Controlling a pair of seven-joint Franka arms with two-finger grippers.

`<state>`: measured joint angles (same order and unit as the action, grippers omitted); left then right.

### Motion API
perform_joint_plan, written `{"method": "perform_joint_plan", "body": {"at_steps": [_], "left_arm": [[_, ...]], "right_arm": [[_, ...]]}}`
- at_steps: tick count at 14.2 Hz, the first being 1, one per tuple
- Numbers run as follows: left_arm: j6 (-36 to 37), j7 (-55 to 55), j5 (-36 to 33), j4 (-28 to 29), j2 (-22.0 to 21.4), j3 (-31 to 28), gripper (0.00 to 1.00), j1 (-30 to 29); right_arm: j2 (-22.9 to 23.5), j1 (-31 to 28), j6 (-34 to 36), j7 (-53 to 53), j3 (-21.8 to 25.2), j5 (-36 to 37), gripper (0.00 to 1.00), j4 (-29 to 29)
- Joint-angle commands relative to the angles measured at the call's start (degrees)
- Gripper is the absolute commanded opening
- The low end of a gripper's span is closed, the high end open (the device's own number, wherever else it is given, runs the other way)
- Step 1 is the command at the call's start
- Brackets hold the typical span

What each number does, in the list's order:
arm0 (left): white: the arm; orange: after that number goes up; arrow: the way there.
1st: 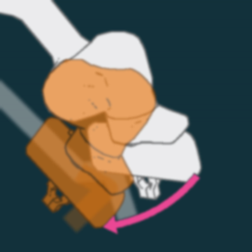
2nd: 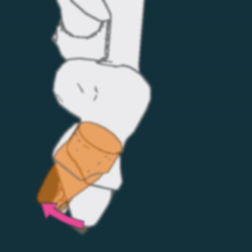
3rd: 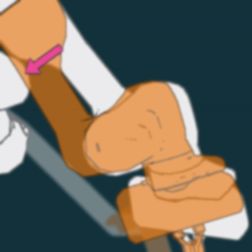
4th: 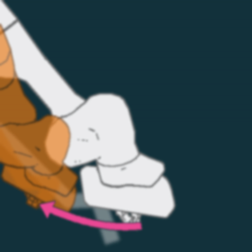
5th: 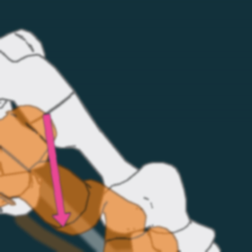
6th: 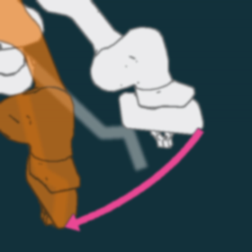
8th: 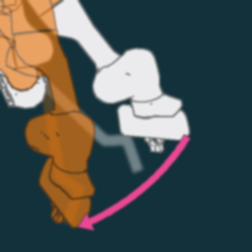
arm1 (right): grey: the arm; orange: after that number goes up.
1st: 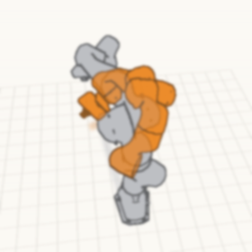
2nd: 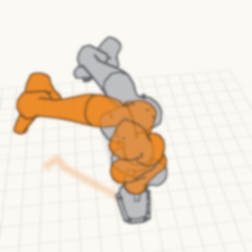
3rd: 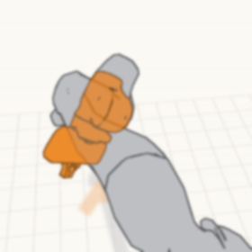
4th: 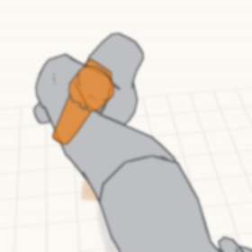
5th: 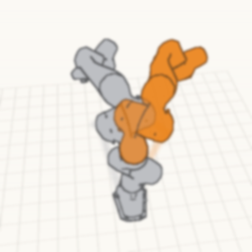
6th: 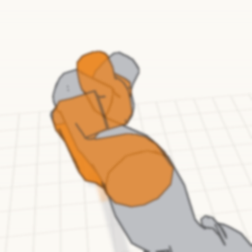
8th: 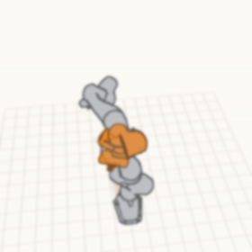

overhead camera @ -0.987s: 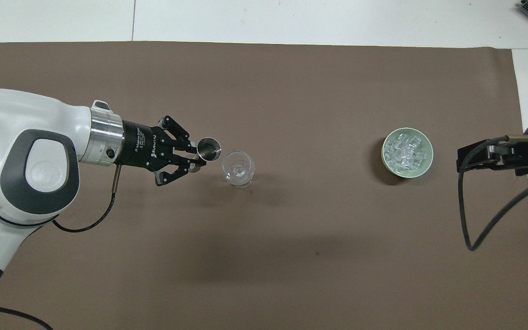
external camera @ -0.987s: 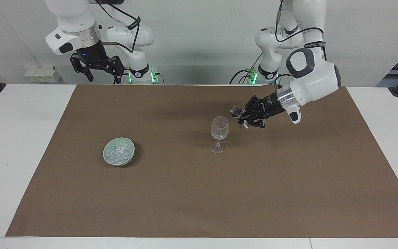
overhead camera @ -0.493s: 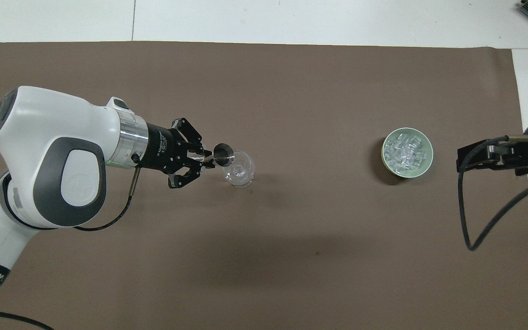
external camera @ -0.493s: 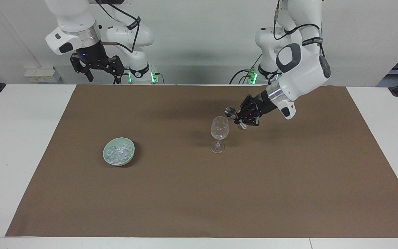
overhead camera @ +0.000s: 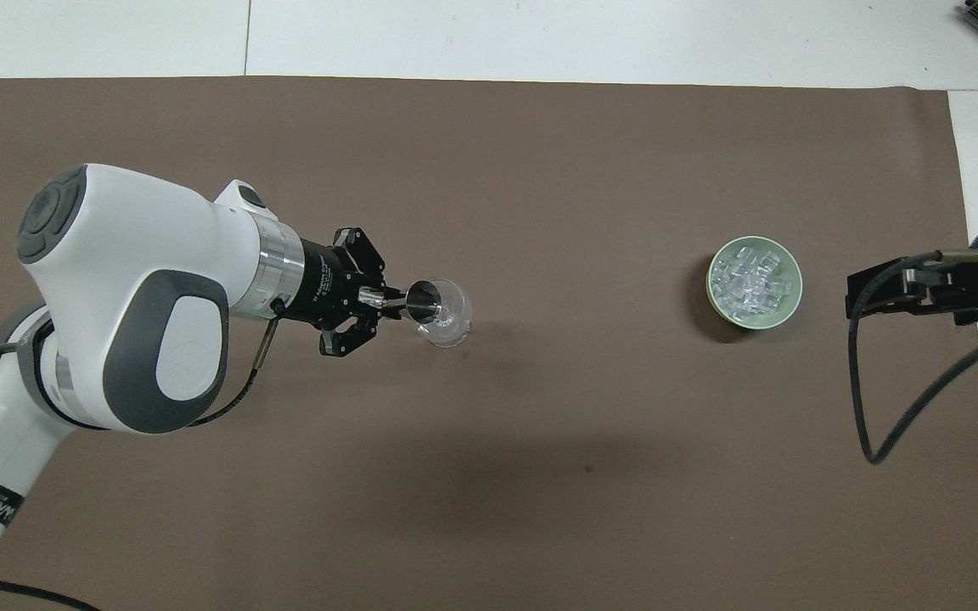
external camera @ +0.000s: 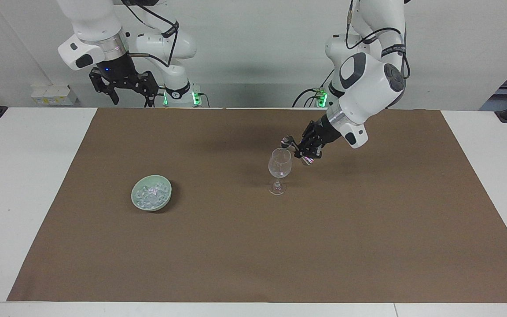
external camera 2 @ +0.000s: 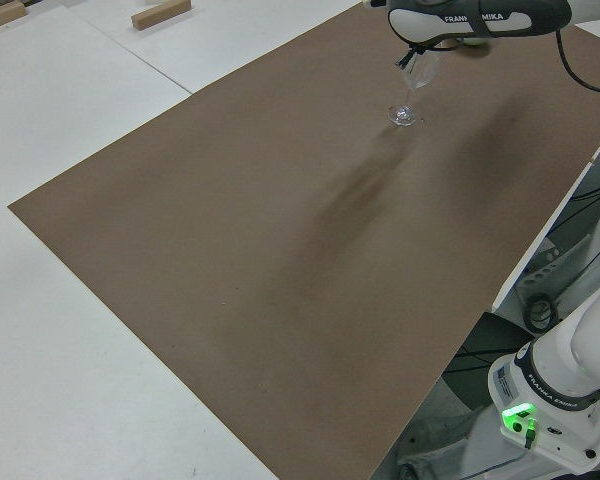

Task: Pour wine and add ice with both arms
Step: 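Tilt the metal cup with the left gripper to pour into the glass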

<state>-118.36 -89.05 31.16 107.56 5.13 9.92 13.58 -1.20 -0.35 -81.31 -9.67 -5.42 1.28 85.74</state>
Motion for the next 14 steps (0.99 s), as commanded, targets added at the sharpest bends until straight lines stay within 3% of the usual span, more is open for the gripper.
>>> {"method": "perform_joint_plan", "body": {"at_steps": [1,14], "left_arm": [[-1.1,-1.4,-3.6,-0.2,-0.6,-0.9,0.00,2.0],[-4.4,-4.8,-19.1,-0.7,-0.1,-0.8,0.00,6.0]], "right_arm": [[-0.6,-0.9,-1.1,1.0,-0.4,-0.4,1.00,0.8],[-0.6,-1.0,-1.1,1.1,-0.4,-0.4,1.00,0.8]]}}
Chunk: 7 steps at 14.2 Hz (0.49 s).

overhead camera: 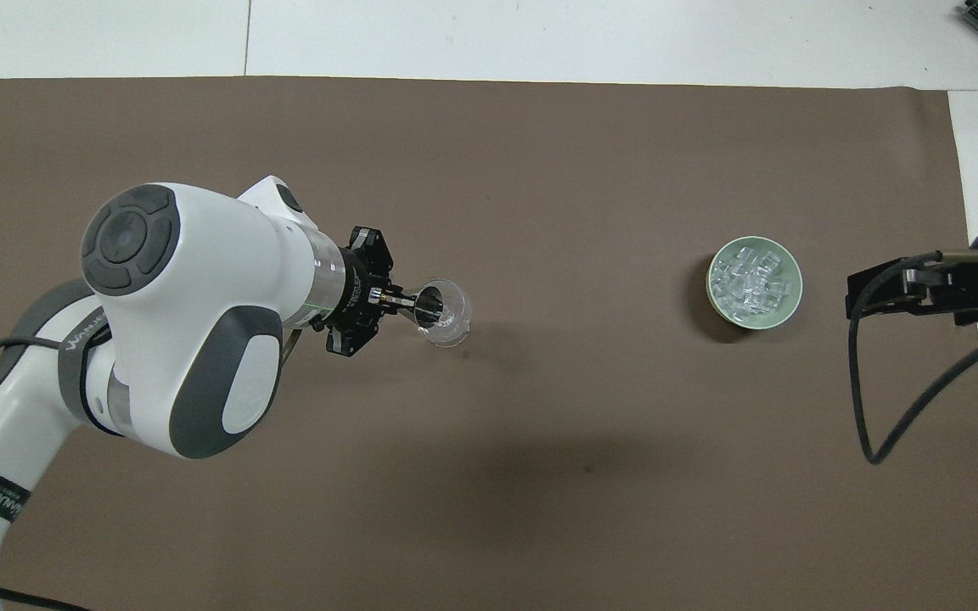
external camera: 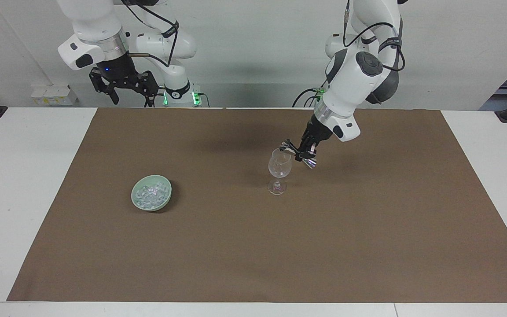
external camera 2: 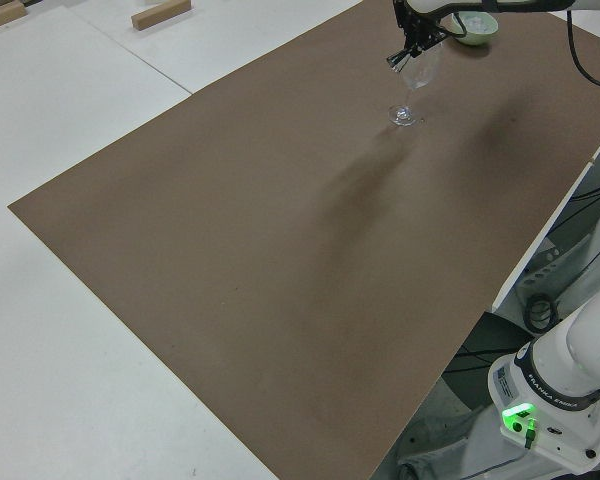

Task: Pour wine and add ice with both arms
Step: 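Tilt the metal cup with the left gripper to pour into the glass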

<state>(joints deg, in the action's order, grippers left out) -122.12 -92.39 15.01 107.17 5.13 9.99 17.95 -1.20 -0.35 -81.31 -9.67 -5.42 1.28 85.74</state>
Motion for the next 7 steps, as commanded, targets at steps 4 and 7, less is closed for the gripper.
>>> {"method": "perform_joint_plan", "body": {"at_steps": [4,7], "left_arm": [[-0.7,-2.4,-5.7,-0.4,-0.1,-0.8,0.00,2.9],[-2.0,-4.5,-8.1,-1.0,0.1,-0.8,0.00,3.1]], "right_arm": [[-0.6,-1.0,-1.0,1.0,-0.4,-0.4,1.00,0.8],[-0.6,-0.9,-1.1,1.1,-0.4,-0.4,1.00,0.8]]}}
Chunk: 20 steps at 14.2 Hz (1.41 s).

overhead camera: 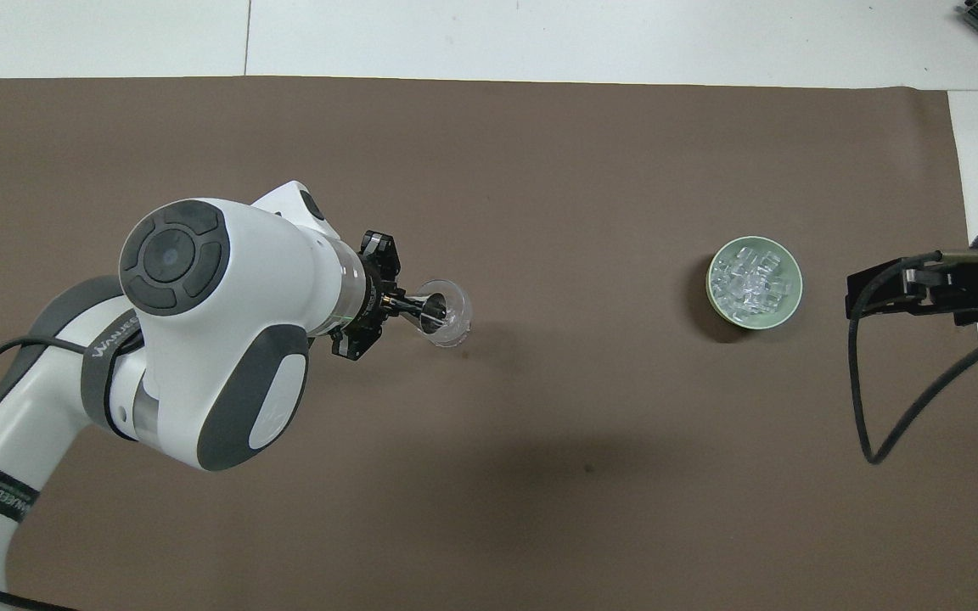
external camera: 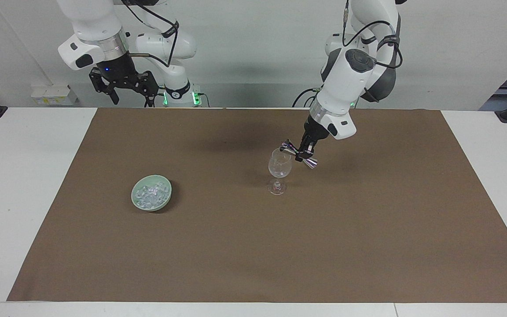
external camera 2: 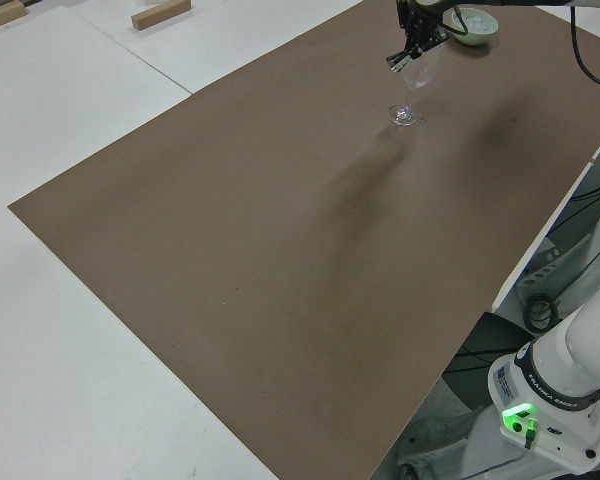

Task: Pour wine and add ice with both arms
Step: 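Tilt the metal cup with the left gripper to pour into the glass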

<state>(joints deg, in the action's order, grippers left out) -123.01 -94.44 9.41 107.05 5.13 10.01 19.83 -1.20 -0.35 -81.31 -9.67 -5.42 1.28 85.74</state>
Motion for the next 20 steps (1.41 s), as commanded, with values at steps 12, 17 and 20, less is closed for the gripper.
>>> {"method": "perform_joint_plan", "body": {"at_steps": [12,17,20], "left_arm": [[-3.2,-2.7,-12.0,-1.1,0.7,-0.7,0.00,2.3],[-4.7,-2.8,-15.4,-1.1,1.3,-0.7,0.00,3.0],[-5.3,-2.8,-16.4,-1.1,1.4,-0.7,0.00,3.1]], "right_arm": [[-0.6,-1.0,-1.0,1.0,-0.4,-0.4,1.00,0.8],[-0.6,-0.9,-1.1,1.0,-0.4,-0.4,1.00,0.8],[-0.6,-0.9,-1.1,1.0,-0.4,-0.4,1.00,0.8]]}}
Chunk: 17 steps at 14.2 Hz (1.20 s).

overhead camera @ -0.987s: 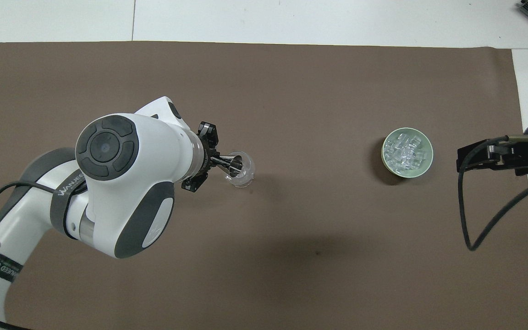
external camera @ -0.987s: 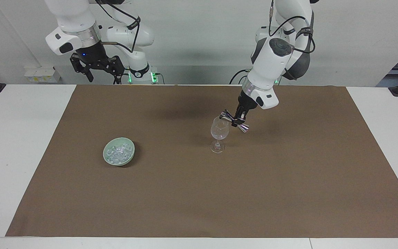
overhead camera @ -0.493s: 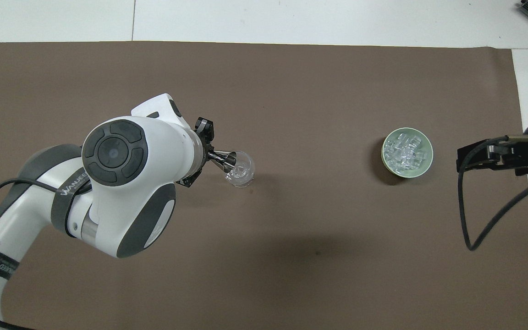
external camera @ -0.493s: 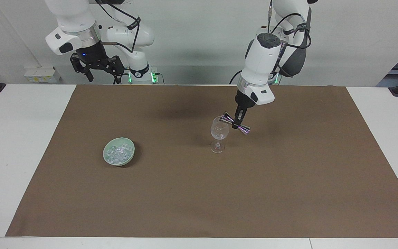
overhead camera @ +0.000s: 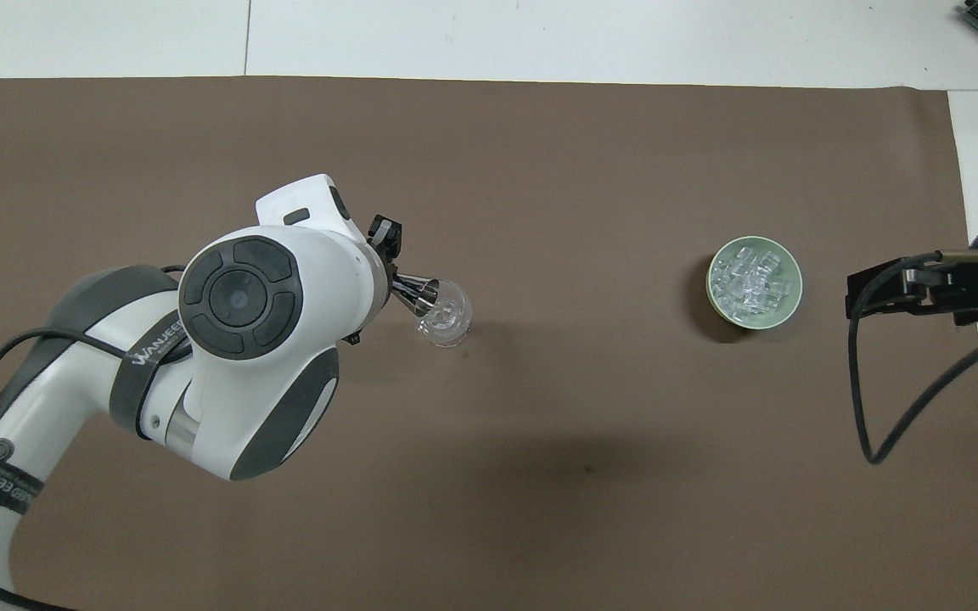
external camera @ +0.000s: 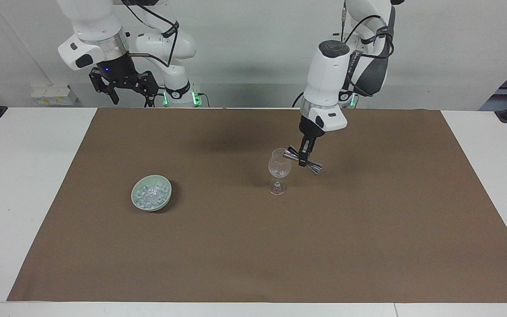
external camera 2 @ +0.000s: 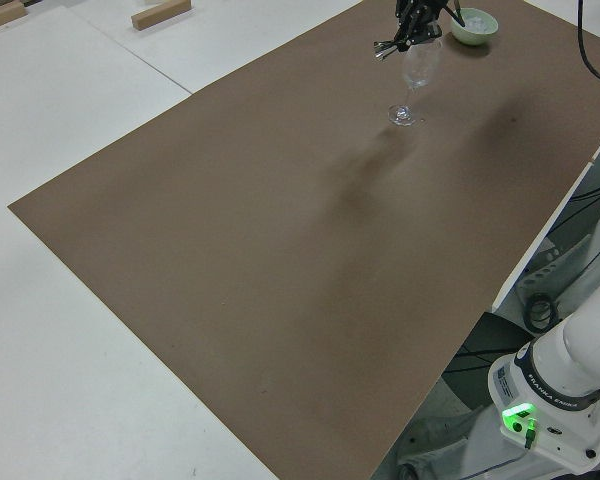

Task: Pour wine and add ice with both arms
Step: 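Tilt the metal cup with the left gripper to pour into the glass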

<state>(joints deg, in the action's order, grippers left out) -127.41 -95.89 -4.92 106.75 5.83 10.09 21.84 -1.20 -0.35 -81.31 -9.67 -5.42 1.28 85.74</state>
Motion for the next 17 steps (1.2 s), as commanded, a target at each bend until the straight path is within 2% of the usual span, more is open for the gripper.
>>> {"method": "perform_joint_plan", "body": {"at_steps": [1,17], "left_arm": [[-1.0,-1.3,-2.5,-0.8,0.8,-0.8,0.00,1.2],[-1.2,-0.2,-8.5,-2.7,0.8,-0.8,0.00,2.2]], "right_arm": [[-0.6,-1.0,-1.1,1.0,-0.4,-0.4,1.00,0.8],[-0.6,-0.9,-1.1,1.0,-0.4,-0.4,1.00,0.8]]}}
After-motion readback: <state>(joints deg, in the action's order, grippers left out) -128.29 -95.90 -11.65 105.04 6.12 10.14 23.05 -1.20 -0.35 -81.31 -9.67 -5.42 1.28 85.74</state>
